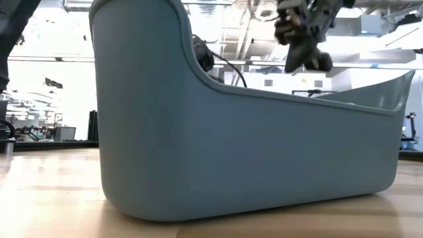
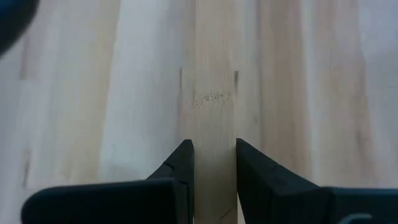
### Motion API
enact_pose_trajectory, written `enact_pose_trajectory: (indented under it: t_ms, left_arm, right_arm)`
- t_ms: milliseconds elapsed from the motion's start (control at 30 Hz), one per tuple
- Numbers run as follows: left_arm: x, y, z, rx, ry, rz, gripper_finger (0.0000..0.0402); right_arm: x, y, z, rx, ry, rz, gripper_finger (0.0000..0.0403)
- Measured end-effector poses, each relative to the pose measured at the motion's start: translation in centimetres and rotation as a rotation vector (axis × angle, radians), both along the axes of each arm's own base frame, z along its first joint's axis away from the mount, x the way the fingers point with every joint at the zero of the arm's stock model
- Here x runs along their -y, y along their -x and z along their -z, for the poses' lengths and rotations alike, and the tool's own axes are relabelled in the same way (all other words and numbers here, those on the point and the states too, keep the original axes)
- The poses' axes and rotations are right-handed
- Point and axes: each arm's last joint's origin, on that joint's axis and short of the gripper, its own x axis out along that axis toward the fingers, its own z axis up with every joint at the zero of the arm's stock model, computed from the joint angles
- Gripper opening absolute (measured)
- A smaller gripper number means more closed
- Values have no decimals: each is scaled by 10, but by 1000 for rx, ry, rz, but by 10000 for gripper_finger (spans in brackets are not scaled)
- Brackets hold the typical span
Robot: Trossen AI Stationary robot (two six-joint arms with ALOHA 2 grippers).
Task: Pick & Place Kitchen Items
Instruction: Put the wooden slotted spatula into the top right transparent bin
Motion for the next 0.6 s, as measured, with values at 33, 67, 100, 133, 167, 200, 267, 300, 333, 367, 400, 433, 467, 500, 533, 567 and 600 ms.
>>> enact_pose_trajectory:
  t_ms: [33, 67, 100, 133, 167, 200, 267, 300, 333, 367, 400, 433, 467, 500, 533, 567, 600]
  left_arm:
    - [0, 0, -3, 9, -2, 0, 60]
    - [0, 0, -9, 28, -6, 0, 60]
    - [0, 1, -16, 48, -11, 0, 60]
    - [0, 2, -24, 75, -19, -1, 60]
    - [0, 3, -33, 106, -33, -6, 60]
    - [0, 5, -43, 128, -50, -14, 60]
    - [0, 10, -64, 185, -96, -33, 60]
    - [0, 14, -75, 213, -123, -50, 60]
    - [0, 17, -86, 243, -151, -69, 60]
    - [0, 21, -97, 270, -181, -92, 60]
    - [0, 25, -107, 294, -213, -118, 60]
    - [0, 30, -117, 321, -248, -149, 60]
    - [0, 35, -126, 338, -283, -181, 60]
    - [-1, 38, -135, 363, -318, -216, 60]
    - [-1, 43, -144, 388, -350, -249, 60]
    - [-1, 48, -151, 400, -380, -282, 60]
    - [-1, 51, -158, 424, -407, -315, 60]
  right_arm:
    - [1, 5, -7, 21, 6, 8, 0]
    - [2, 11, -15, 48, 14, 19, 0]
    - [3, 17, -22, 79, 24, 29, 0]
    - [3, 23, -29, 108, 34, 40, 0]
    - [3, 31, -35, 133, 45, 52, 0]
    - [3, 38, -40, 150, 56, 65, 0]
    - [3, 52, -50, 179, 80, 100, 0]
    - [3, 59, -54, 195, 95, 120, 0]
    - [2, 65, -58, 206, 108, 142, 0]
    - [2, 71, -61, 215, 123, 161, 0]
    - [1, 76, -64, 230, 138, 175, 0]
    - [1, 80, -67, 245, 151, 189, 0]
    - [0, 85, -70, 258, 161, 199, 0]
    - [0, 88, -72, 271, 169, 205, 0]
    - [0, 90, -73, 282, 179, 214, 0]
    - [0, 91, -75, 293, 187, 221, 0]
    - [0, 92, -76, 307, 193, 225, 0]
